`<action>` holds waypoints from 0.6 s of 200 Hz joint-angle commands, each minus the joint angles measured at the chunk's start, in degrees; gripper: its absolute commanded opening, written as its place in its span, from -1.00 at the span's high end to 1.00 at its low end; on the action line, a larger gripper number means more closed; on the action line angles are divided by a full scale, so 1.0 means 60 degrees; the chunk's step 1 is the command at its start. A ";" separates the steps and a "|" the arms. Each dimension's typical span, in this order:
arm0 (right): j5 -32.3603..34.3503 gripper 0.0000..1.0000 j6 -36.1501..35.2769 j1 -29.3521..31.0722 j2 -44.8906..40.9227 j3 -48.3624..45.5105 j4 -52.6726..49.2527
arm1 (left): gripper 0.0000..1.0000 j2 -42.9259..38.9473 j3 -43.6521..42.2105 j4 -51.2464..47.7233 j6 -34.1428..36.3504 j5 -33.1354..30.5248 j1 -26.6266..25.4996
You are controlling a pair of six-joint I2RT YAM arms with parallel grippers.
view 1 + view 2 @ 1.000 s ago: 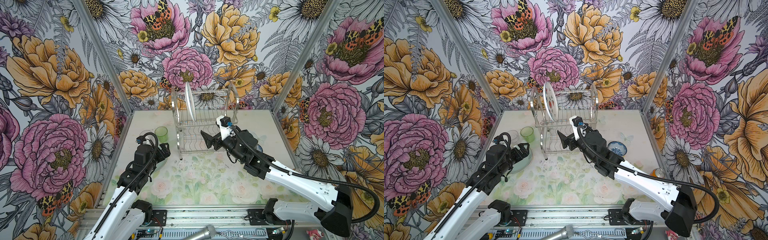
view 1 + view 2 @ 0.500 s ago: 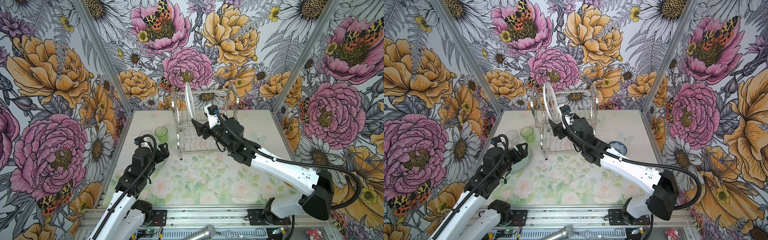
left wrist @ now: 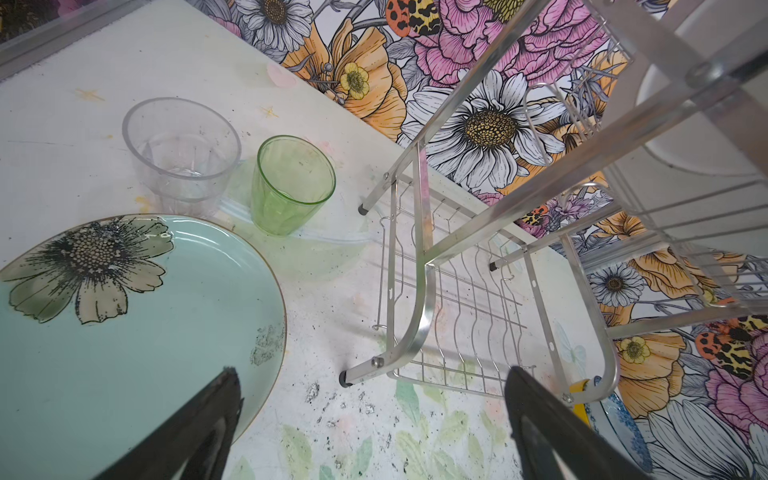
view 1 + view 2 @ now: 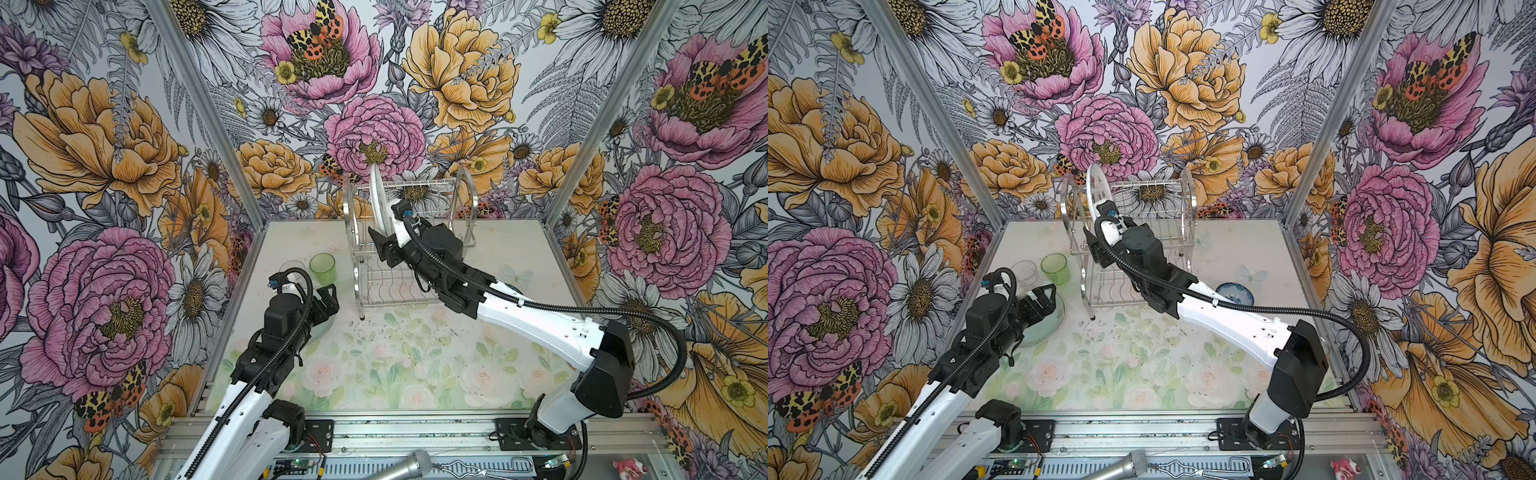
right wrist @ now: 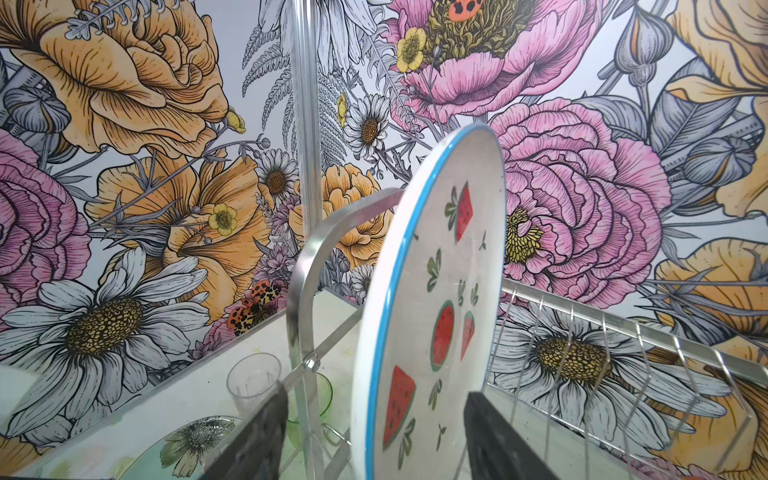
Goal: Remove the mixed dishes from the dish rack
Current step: 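Lower the right gripper over the watermelon-print plate rim and close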
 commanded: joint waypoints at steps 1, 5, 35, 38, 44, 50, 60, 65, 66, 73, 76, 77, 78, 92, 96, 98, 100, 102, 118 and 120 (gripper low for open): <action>0.0380 -0.33 -0.0402 0.0088 0.0278 0.0485 0.0191 | -0.97 -0.0103 -0.0112 0.0255 0.0069 0.0146 -0.0084; 0.0434 -0.32 -0.0431 0.0094 0.0302 0.0514 0.0191 | -0.98 -0.0097 -0.0106 0.0255 0.0078 0.0124 -0.0094; 0.0814 -0.21 -0.0738 0.0188 0.0554 0.0715 0.0191 | -0.98 -0.0107 -0.0128 0.0270 0.0099 0.0062 -0.0074; 0.0836 -0.20 -0.0782 0.0185 0.0570 0.0730 0.0191 | -0.97 -0.0100 -0.0141 0.0270 0.0101 0.0050 -0.0076; 0.0889 -0.19 -0.0837 0.0205 0.0611 0.0758 0.0191 | -0.98 -0.0086 -0.0142 0.0263 0.0108 0.0039 -0.0074; 0.0945 -0.17 -0.0883 0.0199 0.0680 0.0803 0.0191 | -0.97 -0.0090 -0.0149 0.0269 0.0117 0.0032 -0.0072; 0.1026 -0.14 -0.0941 0.0204 0.0767 0.0852 0.0191 | -0.97 -0.0071 -0.0157 0.0262 0.0139 0.0054 -0.0072; 0.1056 -0.12 -0.0961 0.0203 0.0789 0.0881 0.0191 | -0.97 -0.0068 -0.0157 0.0267 0.0139 0.0065 -0.0079; 0.1058 -0.11 -0.0970 0.0200 0.0804 0.0890 0.0191 | -0.98 -0.0075 -0.0157 0.0272 0.0146 0.0070 -0.0076; 0.1095 -0.08 -0.1016 0.0202 0.0874 0.0926 0.0191 | -0.98 -0.0078 -0.0170 0.0263 0.0134 0.0072 -0.0074; 0.1105 -0.07 -0.1046 0.0201 0.0901 0.0951 0.0182 | -0.98 -0.0071 -0.0184 0.0266 0.0138 0.0066 -0.0078; 0.1105 -0.06 -0.1049 0.0199 0.0904 0.0954 0.0186 | -0.97 -0.0077 -0.0185 0.0264 0.0131 0.0064 -0.0075; 0.1112 -0.06 -0.1051 0.0205 0.0920 0.0956 0.0188 | -0.98 -0.0072 -0.0179 0.0263 0.0135 0.0063 -0.0081; 0.1203 0.01 -0.1109 0.0204 0.1029 0.1046 0.0191 | -0.98 -0.0088 -0.0201 0.0254 0.0132 0.0061 -0.0072; 0.1218 0.04 -0.1124 0.0204 0.1065 0.1069 0.0191 | -0.98 -0.0094 -0.0212 0.0255 0.0114 0.0062 -0.0080; 0.1228 0.06 -0.1125 0.0198 0.1086 0.1074 0.0191 | -0.97 -0.0085 -0.0211 0.0253 0.0121 0.0065 -0.0074; 0.1234 0.08 -0.1140 0.0197 0.1094 0.1093 0.0191 | -0.98 -0.0083 -0.0215 0.0252 0.0116 0.0073 -0.0073; 0.1236 0.10 -0.1151 0.0204 0.1097 0.1091 0.0191 | -0.98 -0.0090 -0.0223 0.0256 0.0111 0.0075 -0.0072; 0.1201 0.22 -0.1172 0.0208 0.1138 0.1114 0.0219 | -0.98 -0.0140 -0.0229 0.0255 0.0069 0.0118 -0.0083; 0.1198 0.23 -0.1188 0.0199 0.1140 0.1111 0.0227 | -0.98 -0.0148 -0.0230 0.0253 0.0066 0.0112 -0.0079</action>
